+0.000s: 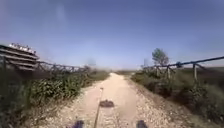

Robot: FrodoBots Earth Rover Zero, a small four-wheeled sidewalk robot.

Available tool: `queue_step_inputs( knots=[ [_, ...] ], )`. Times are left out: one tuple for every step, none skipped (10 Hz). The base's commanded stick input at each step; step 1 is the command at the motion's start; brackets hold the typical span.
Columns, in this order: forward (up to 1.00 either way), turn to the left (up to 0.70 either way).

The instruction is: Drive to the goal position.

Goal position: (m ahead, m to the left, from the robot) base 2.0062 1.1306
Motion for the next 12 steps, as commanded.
queue_step_inputs(
  knots=[
    [0.7,0.0],
    [0.7,0.0],
    [0.7,0.0],
    [0.7,0.0],
    [0.7,0.0],
    [0.7,0.0],
    [0.7,0.0],
    [0.7,0.0],
    [0.7,0.0],
    [0.7,0.0],
    [0.7,0.0],
    [0.7,-0.07]
  ],
)
